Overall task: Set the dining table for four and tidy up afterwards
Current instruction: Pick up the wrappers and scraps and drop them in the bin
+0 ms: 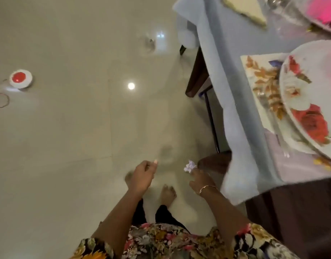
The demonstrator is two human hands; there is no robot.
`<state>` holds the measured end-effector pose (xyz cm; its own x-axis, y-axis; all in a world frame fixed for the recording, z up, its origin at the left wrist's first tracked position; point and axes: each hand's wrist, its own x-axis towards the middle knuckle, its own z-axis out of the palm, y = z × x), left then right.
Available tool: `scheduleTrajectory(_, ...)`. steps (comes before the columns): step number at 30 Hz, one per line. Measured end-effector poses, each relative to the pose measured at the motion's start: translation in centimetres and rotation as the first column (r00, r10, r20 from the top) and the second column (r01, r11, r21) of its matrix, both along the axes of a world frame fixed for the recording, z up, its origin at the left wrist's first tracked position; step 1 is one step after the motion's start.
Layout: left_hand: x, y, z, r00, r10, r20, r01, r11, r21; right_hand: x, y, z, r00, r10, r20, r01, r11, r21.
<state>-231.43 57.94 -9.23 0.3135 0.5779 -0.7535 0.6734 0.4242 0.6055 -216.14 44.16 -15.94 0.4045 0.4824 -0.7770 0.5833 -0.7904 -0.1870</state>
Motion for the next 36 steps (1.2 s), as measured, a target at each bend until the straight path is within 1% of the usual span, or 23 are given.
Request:
scheduleTrajectory(2,1.1,1.1,-4.4,1.0,0.02,0.002,-0.02,0.998,-0.063,1.0,0.9,-4.4,0.997,-0.08,0.002,0.08,0.997,-0.015)
scheduleTrajectory(4,2.1,2.0,-9.7,1.0,0.021,-0.016,-0.023,0.992,-0.125,1.8,1.4,-9.6,0.985,-0.169,0.021,0.171,0.983,-0.068)
scheduleTrajectory(5,2.7,2.4,-12.3,1.0,0.002,-0.03,-0.006,0.99,-0.143,2.2,1.7,-12.4,0.973,-0.226,0.039,0.228,0.969,-0.094)
scheduleTrajectory(7,3.6,3.2,-17.6,0.998,-0.039,-0.041,0.032,0.985,-0.167,2.7,2.0,-18.2,0.944,-0.323,0.07,0.329,0.94,-0.094)
scheduleTrajectory(8,3.9,3.6,-20.2,0.997,-0.064,-0.04,0.056,0.984,-0.172,3.0,2.2,-20.7,0.932,-0.355,0.069,0.36,0.929,-0.089)
scheduleTrajectory(9,4.2,4.0,-22.4,0.994,-0.098,-0.046,0.089,0.981,-0.173,3.3,2.3,-23.2,0.924,-0.377,0.064,0.382,0.917,-0.118)
scheduleTrajectory(12,3.6,6.1,-29.0,0.972,-0.226,-0.071,0.214,0.967,-0.137,4.3,3.0,-30.7,0.871,-0.489,0.043,0.48,0.83,-0.283)
scheduleTrajectory(13,3.1,7.0,-31.2,0.954,-0.281,-0.107,0.269,0.956,-0.114,4.8,3.1,-33.2,0.854,-0.519,0.049,0.509,0.809,-0.295)
scheduleTrajectory(15,2.1,8.7,-35.0,0.917,-0.361,-0.167,0.343,0.931,-0.125,5.8,3.1,-37.3,0.818,-0.571,0.074,0.568,0.778,-0.268)
scheduleTrajectory(18,2.3,10.4,-38.3,0.941,-0.316,-0.122,0.297,0.943,-0.15,6.5,2.6,-42.0,0.749,-0.655,0.103,0.66,0.725,-0.195)
scheduleTrajectory(20,2.5,11.5,-39.8,0.951,-0.297,-0.084,0.282,0.947,-0.152,6.5,3.0,-44.1,0.68,-0.718,0.147,0.733,0.66,-0.168)
scheduleTrajectory(21,2.5,11.9,-40.3,0.955,-0.289,-0.069,0.276,0.949,-0.154,6.6,3.4,-44.5,0.639,-0.747,0.183,0.769,0.619,-0.159)
scheduleTrajectory(23,2.1,12.6,-40.8,0.96,-0.275,-0.056,0.263,0.951,-0.161,6.3,4.2,-44.6,0.621,-0.735,0.273,0.783,0.594,-0.185)
scheduleTrajectory(24,2.0,13.0,-40.8,0.962,-0.267,-0.054,0.255,0.952,-0.168,6.1,4.9,-44.2,0.616,-0.752,0.236,0.788,0.583,-0.198)
scheduleTrajectory(25,2.0,13.5,-40.6,0.964,-0.259,-0.06,0.246,0.954,-0.174,5.8,6.0,-43.7,0.547,-0.817,0.184,0.834,0.513,-0.203)
scheduleTrajectory(26,2.0,13.9,-40.1,0.967,-0.246,-0.06,0.233,0.957,-0.172,5.5,7.3,-42.9,0.538,-0.828,0.158,0.839,0.508,-0.196)
scheduleTrajectory(27,2.0,14.4,-39.2,0.971,-0.229,-0.062,0.217,0.963,-0.162,5.0,9.0,-41.6,0.565,-0.814,0.13,0.822,0.543,-0.173)
scheduleTrajectory(29,2.4,15.5,-36.8,0.979,-0.19,-0.068,0.179,0.973,-0.144,3.8,12.6,-37.9,0.632,-0.774,0.048,0.775,0.628,-0.078)
scheduleTrajectory(31,3.0,17.1,-33.6,0.991,-0.118,-0.066,0.106,0.98,-0.168,2.8,16.3,-33.6,0.674,-0.738,-0.029,0.738,0.674,-0.011)
scheduleTrajectory(33,3.7,19.2,-30.0,0.998,-0.019,-0.063,0.006,0.979,-0.202,2.0,20.0,-29.0,0.699,-0.71,-0.086,0.715,0.695,0.075)
scheduleTrajectory(36,5.1,23.1,-24.6,0.992,0.117,-0.04,-0.123,0.963,-0.239,1.8,26.4,-22.1,0.704,-0.692,-0.162,0.71,0.682,0.175)
